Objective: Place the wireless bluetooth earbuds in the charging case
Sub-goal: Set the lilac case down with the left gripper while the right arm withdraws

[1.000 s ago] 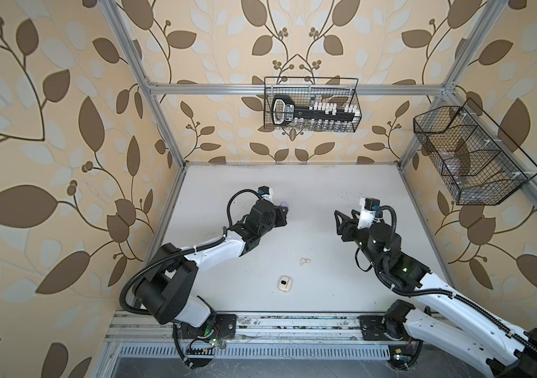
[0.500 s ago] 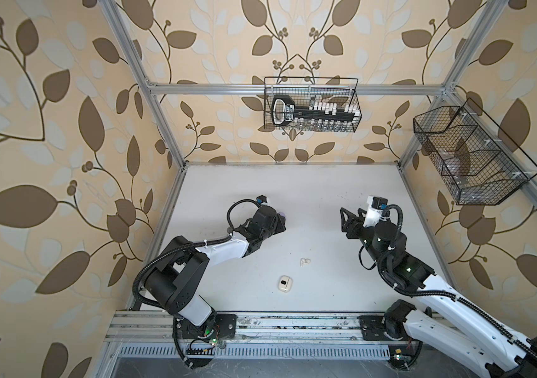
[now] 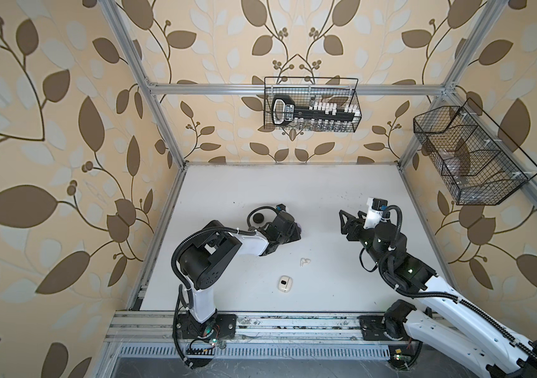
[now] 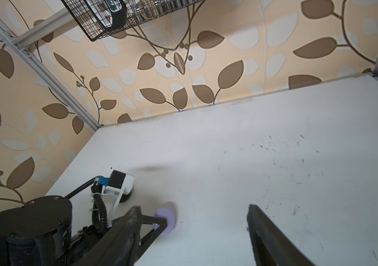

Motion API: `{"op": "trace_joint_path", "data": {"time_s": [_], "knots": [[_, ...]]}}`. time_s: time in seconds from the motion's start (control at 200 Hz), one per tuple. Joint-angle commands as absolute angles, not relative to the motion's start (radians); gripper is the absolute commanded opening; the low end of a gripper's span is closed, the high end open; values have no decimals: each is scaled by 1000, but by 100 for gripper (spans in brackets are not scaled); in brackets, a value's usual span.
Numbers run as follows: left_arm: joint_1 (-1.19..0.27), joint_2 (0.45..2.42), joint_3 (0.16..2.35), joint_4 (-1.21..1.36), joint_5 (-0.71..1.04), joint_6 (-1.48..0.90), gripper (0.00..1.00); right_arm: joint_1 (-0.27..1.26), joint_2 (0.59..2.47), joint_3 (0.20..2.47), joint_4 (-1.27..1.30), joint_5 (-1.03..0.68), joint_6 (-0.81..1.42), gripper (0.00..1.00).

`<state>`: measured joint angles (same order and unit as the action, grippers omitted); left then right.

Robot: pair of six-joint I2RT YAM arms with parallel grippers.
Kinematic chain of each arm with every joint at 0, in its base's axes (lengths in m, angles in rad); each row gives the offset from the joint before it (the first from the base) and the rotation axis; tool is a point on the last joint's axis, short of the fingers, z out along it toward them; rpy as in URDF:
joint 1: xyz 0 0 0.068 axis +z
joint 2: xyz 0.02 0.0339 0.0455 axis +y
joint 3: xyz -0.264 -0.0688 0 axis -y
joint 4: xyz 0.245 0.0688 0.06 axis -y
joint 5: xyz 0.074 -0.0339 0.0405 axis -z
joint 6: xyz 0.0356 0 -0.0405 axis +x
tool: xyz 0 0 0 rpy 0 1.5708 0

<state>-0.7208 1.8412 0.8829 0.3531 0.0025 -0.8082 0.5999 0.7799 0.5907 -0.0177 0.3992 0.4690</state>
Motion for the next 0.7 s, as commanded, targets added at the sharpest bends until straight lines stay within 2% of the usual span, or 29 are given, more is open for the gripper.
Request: {"op": "trace_joint_path", "data": {"time_s": [0.0,0.195,0.695], "knots": [[-719,1835,917,388,-59,-810,0,601,767,629,-36,392,485,75],[-720,1820,893,399,-72,-800,0,600,779,631,-31,383,488,76],[-720,1771,877,381,-120,-759,58,601,757,635,-47,392,483,77]]}}
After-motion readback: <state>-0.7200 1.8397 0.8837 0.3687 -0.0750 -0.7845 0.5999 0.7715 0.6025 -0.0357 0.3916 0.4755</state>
